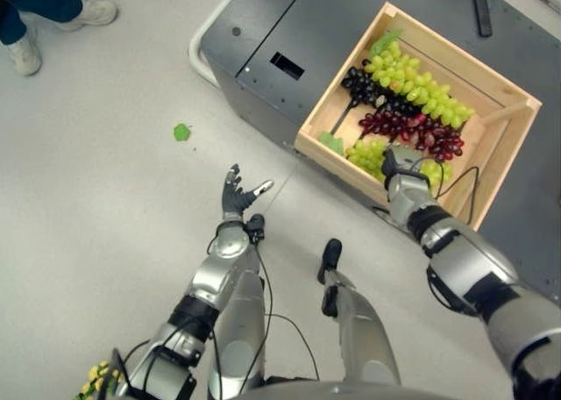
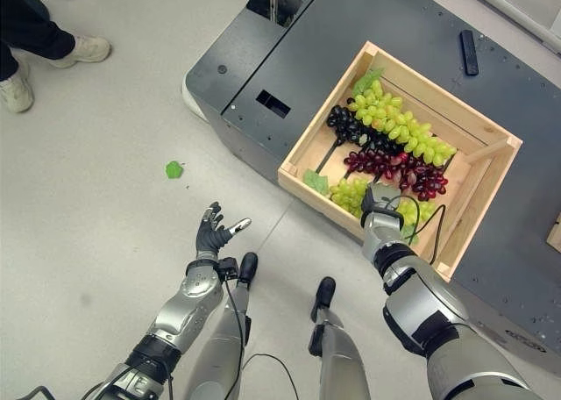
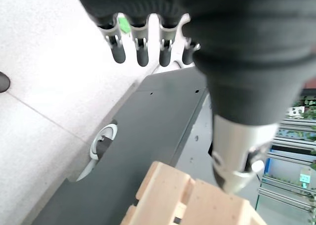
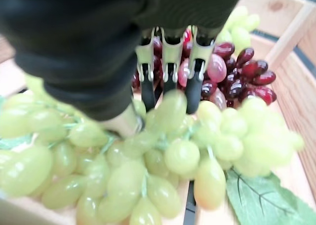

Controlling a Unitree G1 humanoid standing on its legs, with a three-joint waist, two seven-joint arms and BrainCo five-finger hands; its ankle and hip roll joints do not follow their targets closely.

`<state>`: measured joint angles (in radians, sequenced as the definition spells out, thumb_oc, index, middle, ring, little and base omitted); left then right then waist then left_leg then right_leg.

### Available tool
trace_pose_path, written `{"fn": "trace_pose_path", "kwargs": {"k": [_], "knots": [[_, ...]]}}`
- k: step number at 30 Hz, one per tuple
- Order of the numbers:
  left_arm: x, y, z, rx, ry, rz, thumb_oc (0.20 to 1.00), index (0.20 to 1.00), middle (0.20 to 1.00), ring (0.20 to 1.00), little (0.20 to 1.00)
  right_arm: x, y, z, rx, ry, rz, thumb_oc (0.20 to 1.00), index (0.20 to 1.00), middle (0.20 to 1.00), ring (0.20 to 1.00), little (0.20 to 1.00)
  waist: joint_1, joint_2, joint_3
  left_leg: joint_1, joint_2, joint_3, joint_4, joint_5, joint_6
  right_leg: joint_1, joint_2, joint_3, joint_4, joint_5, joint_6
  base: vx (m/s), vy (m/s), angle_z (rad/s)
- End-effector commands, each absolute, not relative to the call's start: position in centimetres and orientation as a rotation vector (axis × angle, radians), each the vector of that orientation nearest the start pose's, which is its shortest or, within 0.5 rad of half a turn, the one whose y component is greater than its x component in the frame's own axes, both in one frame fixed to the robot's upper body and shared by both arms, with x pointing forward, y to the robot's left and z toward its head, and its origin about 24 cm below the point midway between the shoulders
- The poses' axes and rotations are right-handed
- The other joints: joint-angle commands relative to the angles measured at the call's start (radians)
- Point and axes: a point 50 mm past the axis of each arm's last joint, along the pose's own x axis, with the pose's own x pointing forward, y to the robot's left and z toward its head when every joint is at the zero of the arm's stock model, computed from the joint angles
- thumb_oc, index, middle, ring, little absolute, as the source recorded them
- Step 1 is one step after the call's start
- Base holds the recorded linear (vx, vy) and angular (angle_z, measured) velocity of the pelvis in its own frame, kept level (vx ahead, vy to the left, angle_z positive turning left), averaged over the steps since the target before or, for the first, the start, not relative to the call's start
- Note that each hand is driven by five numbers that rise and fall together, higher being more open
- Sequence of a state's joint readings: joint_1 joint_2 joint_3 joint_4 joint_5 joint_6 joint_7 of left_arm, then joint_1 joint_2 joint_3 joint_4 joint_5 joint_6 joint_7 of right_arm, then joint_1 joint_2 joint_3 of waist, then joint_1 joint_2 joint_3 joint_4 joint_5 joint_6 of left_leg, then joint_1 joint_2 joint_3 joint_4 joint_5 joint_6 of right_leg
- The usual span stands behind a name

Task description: Pick up the fruits from the basket on one side to the basket on the other side

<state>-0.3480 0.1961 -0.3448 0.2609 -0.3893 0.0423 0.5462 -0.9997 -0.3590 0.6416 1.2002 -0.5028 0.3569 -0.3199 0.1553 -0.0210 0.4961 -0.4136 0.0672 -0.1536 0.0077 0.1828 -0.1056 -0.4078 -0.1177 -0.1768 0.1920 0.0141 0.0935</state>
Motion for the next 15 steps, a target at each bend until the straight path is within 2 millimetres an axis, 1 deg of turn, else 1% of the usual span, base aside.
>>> {"fn": "trace_pose_path", "kwargs": {"k": [1, 5, 6, 7, 8, 10, 12, 13, 14, 15], "knots": [[31.3, 10.2, 7.9, -0.12, -0.023, 0.124, 1.0, 1.0, 1.0, 1.0, 1.0, 38.6, -19.2, 6.9, -1.446, 0.331, -0.19, 0.2, 0.2, 0.2, 0.2, 0.2, 0.028, -0.021, 0.024, -0.01, -0.02, -0.005, 0.064, -0.114, -0.014, 0.039, -0.07, -0.01, -0.067, -0.031, 0.055, -0.01, 0.011, 0.07], [31.4, 10.0, 7.8, -0.124, -0.012, 0.124, 1.0, 1.0, 1.0, 1.0, 1.0, 38.0, -19.5, 5.7, -1.357, 0.37, -0.207, 0.2, 0.2, 0.2, 0.2, 0.2, 0.027, -0.018, 0.024, -0.013, -0.022, -0.005, 0.067, -0.113, -0.014, 0.037, -0.074, -0.014, -0.067, -0.03, 0.055, -0.01, 0.015, 0.07], [31.4, 10.0, 7.8, -0.124, -0.011, 0.125, 1.0, 1.0, 1.0, 1.0, 1.0, 37.9, -19.6, 5.5, -1.312, 0.375, -0.226, 0.2, 0.2, 0.2, 0.2, 0.2, 0.026, -0.016, 0.024, -0.015, -0.023, -0.004, 0.067, -0.112, -0.013, 0.036, -0.075, -0.015, -0.066, -0.029, 0.055, 0.0, 0.012, 0.03], [31.4, 10.0, 7.8, -0.124, -0.011, 0.125, 1.0, 1.0, 1.0, 1.0, 1.0, 37.9, -19.6, 5.5, -1.311, 0.376, -0.227, 0.2, 0.2, 0.2, 0.2, 0.2, 0.026, -0.016, 0.024, -0.015, -0.023, -0.004, 0.068, -0.113, -0.013, 0.036, -0.075, -0.014, -0.066, -0.029, 0.055, -0.01, 0.025, 0.04], [31.4, 10.1, 7.7, -0.126, -0.009, 0.13, 1.0, 1.0, 1.0, 1.0, 1.0, 37.7, -19.6, 5.1, -1.239, 0.38, -0.234, 0.2, 0.2, 0.2, 0.2, 0.2, 0.023, -0.015, 0.024, -0.015, -0.023, -0.004, 0.068, -0.112, -0.013, 0.032, -0.076, -0.013, -0.063, -0.029, 0.055, -0.01, 0.022, 0.03], [31.4, 10.1, 7.7, -0.132, -0.006, 0.134, 1.0, 1.0, 1.0, 1.0, 1.0, 37.6, -19.3, 4.9, -1.15, 0.37, -0.248, 0.2, 0.2, 0.2, 0.2, 0.2, 0.021, -0.015, 0.024, -0.015, -0.023, -0.002, 0.068, -0.112, -0.013, 0.032, -0.076, -0.012, -0.063, -0.03, 0.054, 0.0, 0.013, 0.02], [31.5, 10.4, 7.8, -0.141, -0.005, 0.146, 1.0, 1.0, 1.0, 1.0, 1.0, 37.3, -18.8, 4.5, -0.963, 0.368, -0.28, 0.2, 0.2, 0.2, 0.2, 0.2, 0.015, -0.017, 0.024, -0.014, -0.022, 0.0, 0.068, -0.111, -0.012, 0.031, -0.075, -0.01, -0.065, -0.03, 0.054, 0.0, 0.0, 0.0], [31.5, 10.4, 7.7, -0.14, -0.004, 0.146, 1.0, 1.0, 1.0, 1.0, 1.0, 37.3, -18.8, 4.5, -0.961, 0.368, -0.281, 0.2, 0.2, 0.2, 0.2, 0.2, 0.016, -0.017, 0.024, -0.014, -0.022, 0.001, 0.067, -0.111, -0.012, 0.032, -0.075, -0.009, -0.064, -0.03, 0.054, 0.0, 0.0, 0.0], [31.4, 10.8, 7.5, -0.149, 0.007, 0.165, 1.0, 1.0, 1.0, 1.0, 1.0, 37.0, -17.6, 4.1, -0.719, 0.348, -0.289, 0.2, 0.2, 0.2, 0.2, 0.2, 0.008, -0.023, 0.024, -0.006, -0.02, 0.005, 0.068, -0.118, -0.012, 0.035, -0.073, -0.007, -0.059, -0.037, 0.054, 0.0, 0.0, 0.0], [31.4, 10.8, 7.5, -0.149, 0.004, 0.164, 1.0, 1.0, 1.0, 1.0, 1.0, 37.1, -17.6, 4.1, -0.718, 0.346, -0.29, 0.2, 0.2, 0.2, 0.2, 0.2, 0.008, -0.023, 0.024, -0.011, -0.021, 0.004, 0.067, -0.112, -0.011, 0.031, -0.074, -0.007, -0.061, -0.032, 0.054, 0.0, 0.0, 0.0]]}}
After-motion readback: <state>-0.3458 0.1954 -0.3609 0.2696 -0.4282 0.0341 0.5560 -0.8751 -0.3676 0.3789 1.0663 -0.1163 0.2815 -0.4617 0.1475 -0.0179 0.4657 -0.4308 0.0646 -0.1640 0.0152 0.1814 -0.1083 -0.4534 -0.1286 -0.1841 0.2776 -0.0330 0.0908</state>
